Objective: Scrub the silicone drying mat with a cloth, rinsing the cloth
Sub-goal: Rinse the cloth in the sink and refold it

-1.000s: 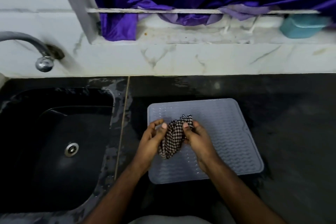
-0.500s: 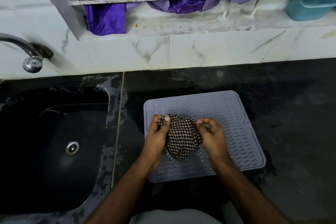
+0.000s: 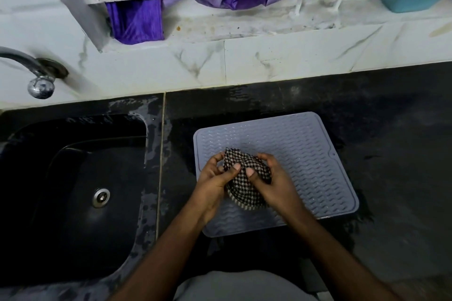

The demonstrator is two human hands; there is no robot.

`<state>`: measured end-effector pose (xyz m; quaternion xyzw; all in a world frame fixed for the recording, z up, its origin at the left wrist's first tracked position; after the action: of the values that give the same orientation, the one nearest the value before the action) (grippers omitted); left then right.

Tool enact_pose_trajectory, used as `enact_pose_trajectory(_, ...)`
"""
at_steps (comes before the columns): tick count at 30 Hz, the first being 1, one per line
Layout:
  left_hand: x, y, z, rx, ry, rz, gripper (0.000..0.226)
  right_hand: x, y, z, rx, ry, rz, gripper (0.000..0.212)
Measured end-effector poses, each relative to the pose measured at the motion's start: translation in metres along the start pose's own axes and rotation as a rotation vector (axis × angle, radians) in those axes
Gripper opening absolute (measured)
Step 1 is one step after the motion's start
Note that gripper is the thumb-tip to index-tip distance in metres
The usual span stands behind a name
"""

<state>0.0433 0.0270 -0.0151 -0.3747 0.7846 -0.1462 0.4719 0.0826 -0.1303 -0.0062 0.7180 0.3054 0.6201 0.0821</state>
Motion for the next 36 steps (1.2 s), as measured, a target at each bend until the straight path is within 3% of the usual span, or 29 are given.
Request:
enact_pose_trajectory(2, 0.003, 0.001, -0.003, 0.027, -0.002, 0.047, 0.055, -0.004, -0.001, -0.003, 0.015, 0.036, -0.150, 0.048)
enact_pose_trajectory(4, 0.003, -0.001, -0.006, 0.071, -0.012, 0.061, 0.057, -0.008, 0.002, -0.004, 0.004, -0.049, -0.143, 0.054)
enact_pose_trajectory(7, 0.003, -0.007, -0.010, 0.175, -0.036, 0.023, 0.064, -0.008, 0.001, -0.003, 0.058, -0.183, 0.167, 0.052)
enact_pose_trajectory(9, 0.002, -0.009, -0.010, 0.196, -0.058, 0.032, 0.065, -0.002, 0.005, 0.001, 0.009, -0.149, 0.200, 0.040)
enact_pose_trajectory(14, -0.003, 0.000, -0.009, 0.092, -0.156, 0.061, 0.065, 0.003, 0.025, 0.006, -0.234, -0.064, -0.109, 0.034)
enact_pose_trajectory(17, -0.001, 0.009, -0.013, 0.042, -0.213, 0.115, 0.063, 0.014, 0.030, 0.001, -0.287, 0.060, -0.267, 0.029)
enact_pose_trajectory(20, -0.003, 0.020, -0.022, -0.032, -0.308, 0.360, 0.070, 0.035, 0.032, -0.009, -0.330, 0.232, -0.322, 0.025)
enact_pose_trajectory(22, -0.010, 0.026, -0.027, -0.109, -0.387, 0.693, 0.093, 0.052, 0.033, -0.017, -0.329, 0.378, -0.343, 0.025)
enact_pose_trajectory(25, -0.029, 0.019, -0.033, -0.106, -0.565, 0.981, 0.121, 0.080, 0.029, -0.027, -0.166, 0.559, -0.455, 0.023)
enact_pose_trajectory(27, -0.043, -0.001, -0.033, 0.135, -0.626, 0.990, 0.109, 0.094, 0.029, -0.026, -0.049, 0.640, -0.530, 0.016)
enact_pose_trajectory(30, -0.051, -0.034, -0.033, 0.550, -0.432, 0.685, 0.052, 0.105, 0.034, -0.017, 0.075, 0.665, -0.518, 0.015)
enact_pose_trajectory(33, -0.054, -0.046, -0.032, 0.571, -0.305, 0.595, 0.027, 0.105, 0.045, -0.006, 0.160, 0.564, -0.251, 0.022)
enact_pose_trajectory(36, -0.051, -0.049, -0.036, 0.515, -0.305, 0.500, 0.018, 0.081, 0.051, 0.000, 0.315, 0.433, -0.099, 0.034)
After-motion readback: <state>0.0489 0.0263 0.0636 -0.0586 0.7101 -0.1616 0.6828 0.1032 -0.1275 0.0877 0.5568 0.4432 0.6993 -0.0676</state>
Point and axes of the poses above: each hand's wrist, its own z-axis towards the middle knuckle, its own y-axis out of the back of the hand, x = y × z, the point moved 5 cm from there along z, towards the middle knuckle, and after that the axes turned 12 degrees about -z, right-handed, at the moved point
